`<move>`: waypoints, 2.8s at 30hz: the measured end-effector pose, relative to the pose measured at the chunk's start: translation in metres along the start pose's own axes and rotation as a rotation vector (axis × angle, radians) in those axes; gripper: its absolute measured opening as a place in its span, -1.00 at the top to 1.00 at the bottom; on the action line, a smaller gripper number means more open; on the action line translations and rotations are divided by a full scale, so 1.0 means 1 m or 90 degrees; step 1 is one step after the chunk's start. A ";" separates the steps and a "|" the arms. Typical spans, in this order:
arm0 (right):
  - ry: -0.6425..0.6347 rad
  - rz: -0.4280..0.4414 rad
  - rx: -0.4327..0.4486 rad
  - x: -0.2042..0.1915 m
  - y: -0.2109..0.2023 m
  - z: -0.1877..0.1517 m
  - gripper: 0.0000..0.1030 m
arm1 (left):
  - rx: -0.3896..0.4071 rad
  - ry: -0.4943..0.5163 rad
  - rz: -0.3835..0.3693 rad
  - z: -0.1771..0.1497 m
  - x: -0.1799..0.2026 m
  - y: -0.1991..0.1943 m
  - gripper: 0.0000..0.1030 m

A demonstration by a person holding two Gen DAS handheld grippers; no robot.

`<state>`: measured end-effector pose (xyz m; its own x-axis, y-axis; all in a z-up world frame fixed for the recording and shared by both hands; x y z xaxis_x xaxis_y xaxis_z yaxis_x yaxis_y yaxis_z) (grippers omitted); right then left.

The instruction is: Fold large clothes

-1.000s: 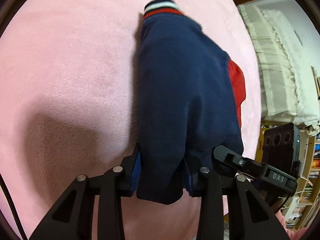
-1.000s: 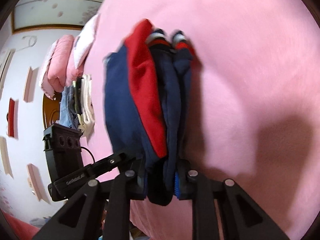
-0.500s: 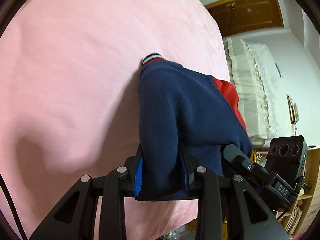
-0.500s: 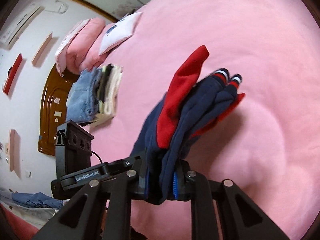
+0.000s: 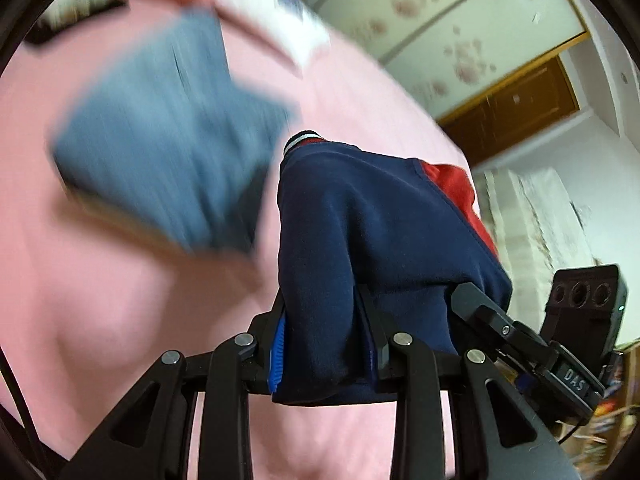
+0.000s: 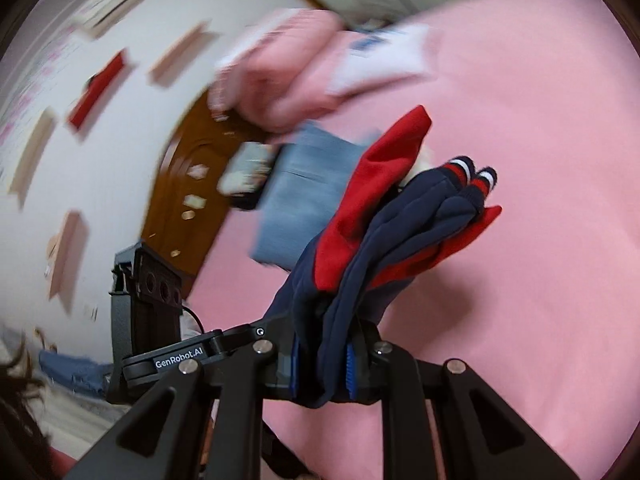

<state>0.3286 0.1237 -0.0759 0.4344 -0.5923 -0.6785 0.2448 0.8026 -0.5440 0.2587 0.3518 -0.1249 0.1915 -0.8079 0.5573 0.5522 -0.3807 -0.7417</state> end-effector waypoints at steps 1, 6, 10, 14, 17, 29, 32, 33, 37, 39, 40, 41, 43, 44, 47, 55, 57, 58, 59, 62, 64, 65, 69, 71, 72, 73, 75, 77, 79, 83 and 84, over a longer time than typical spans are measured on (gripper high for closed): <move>-0.018 0.023 0.013 -0.018 0.016 0.020 0.69 | 0.024 0.005 0.012 0.023 -0.007 -0.013 0.45; -0.053 0.081 0.088 -0.045 0.096 0.075 0.69 | 0.108 0.075 0.117 0.130 -0.052 -0.034 0.44; 0.059 0.081 0.048 0.017 0.190 0.054 0.69 | 0.031 0.105 0.266 0.150 -0.105 0.031 0.44; 0.109 0.003 -0.064 0.076 0.254 -0.006 0.67 | -0.029 0.111 0.311 0.126 -0.131 0.087 0.33; 0.101 0.012 -0.045 0.080 0.248 -0.010 0.63 | 0.010 0.153 0.302 0.122 -0.128 0.079 0.28; -0.007 -0.145 -0.057 0.094 0.167 -0.040 0.19 | 0.085 0.260 0.427 0.039 -0.100 0.082 -0.52; -0.009 -0.236 -0.059 0.110 0.131 -0.082 -0.03 | 0.010 0.305 0.479 -0.008 -0.092 0.096 -0.61; 0.000 -0.243 -0.060 0.115 0.117 -0.100 -0.03 | -0.021 0.303 0.472 -0.027 -0.090 0.100 -0.61; 0.033 -0.303 -0.111 0.136 0.059 -0.181 -0.04 | -0.097 0.296 0.472 -0.105 -0.075 0.106 -0.61; 0.049 -0.339 -0.150 0.146 0.030 -0.223 -0.05 | -0.134 0.294 0.477 -0.151 -0.063 0.107 -0.61; 0.058 -0.359 -0.170 0.152 0.013 -0.244 -0.05 | -0.153 0.294 0.476 -0.176 -0.055 0.106 -0.61; 0.071 -0.381 -0.192 0.159 -0.007 -0.269 -0.05 | -0.168 0.296 0.472 -0.195 -0.048 0.106 -0.61; 0.095 -0.417 -0.224 0.170 -0.050 -0.312 -0.21 | -0.190 0.302 0.462 -0.234 -0.029 0.103 -0.61; 0.104 -0.428 -0.232 0.171 -0.066 -0.326 -0.31 | -0.195 0.305 0.458 -0.252 -0.020 0.101 -0.61; 0.127 -0.472 -0.255 0.180 -0.132 -0.379 -0.58 | -0.213 0.323 0.455 -0.301 0.012 0.095 -0.61; 0.185 -0.573 -0.226 0.188 -0.299 -0.423 -0.62 | -0.341 0.266 0.332 -0.436 0.125 0.088 -0.61; 0.200 -0.583 -0.200 0.182 -0.334 -0.422 -0.63 | -0.349 0.255 0.333 -0.449 0.144 0.085 -0.61; 0.208 -0.586 -0.182 0.177 -0.352 -0.420 -0.64 | -0.348 0.264 0.342 -0.455 0.154 0.083 -0.61; 0.217 -0.585 -0.165 0.173 -0.370 -0.419 -0.64 | -0.337 0.281 0.356 -0.457 0.164 0.079 -0.61; 0.241 -0.561 -0.121 0.160 -0.396 -0.412 -0.65 | -0.265 0.344 0.392 -0.455 0.201 0.063 -0.61; 0.262 -0.540 -0.098 0.146 -0.398 -0.402 -0.65 | -0.239 0.381 0.385 -0.453 0.223 0.053 -0.61; 0.271 -0.534 -0.097 0.141 -0.396 -0.398 -0.65 | -0.233 0.392 0.380 -0.452 0.233 0.046 -0.61; 0.290 -0.515 -0.090 0.110 -0.401 -0.374 -0.65 | -0.200 0.418 0.334 -0.439 0.271 0.009 -0.61; 0.279 -0.498 -0.084 0.089 -0.403 -0.370 -0.65 | -0.173 0.422 0.324 -0.430 0.285 -0.014 -0.61; 0.270 -0.497 -0.089 0.078 -0.403 -0.367 -0.65 | -0.157 0.419 0.323 -0.426 0.290 -0.026 -0.61; 0.260 -0.500 -0.098 0.070 -0.402 -0.366 -0.65 | -0.145 0.413 0.324 -0.423 0.293 -0.034 -0.61; 0.237 -0.506 -0.112 0.054 -0.399 -0.361 -0.65 | -0.119 0.390 0.326 -0.419 0.295 -0.053 -0.64; 0.199 -0.518 -0.090 0.039 -0.397 -0.353 -0.65 | -0.091 0.365 0.331 -0.416 0.291 -0.064 -0.68; 0.172 -0.521 -0.079 0.031 -0.392 -0.350 -0.65 | -0.086 0.327 0.349 -0.420 0.279 -0.071 -0.69; 0.121 -0.535 -0.070 0.019 -0.383 -0.347 -0.65 | -0.075 0.270 0.355 -0.421 0.254 -0.087 -0.69; 0.117 -0.532 -0.071 0.017 -0.381 -0.348 -0.65 | -0.068 0.269 0.362 -0.420 0.252 -0.089 -0.69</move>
<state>-0.0587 -0.2164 -0.0518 -0.0005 -0.9952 -0.0978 0.3305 0.0922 -0.9393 -0.0830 -0.0070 -0.0749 0.0829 -0.9913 -0.1022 0.3735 0.1260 -0.9190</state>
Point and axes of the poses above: each gripper's, at about its wrist camera, not at the fingertips, and y roughly the way its jaws point, x to its right, z to its top, the point moved 8 cm from there along y, roughly the way its jaws point, and after that the axes turned 1 degree about -y, right-handed, at the moved point
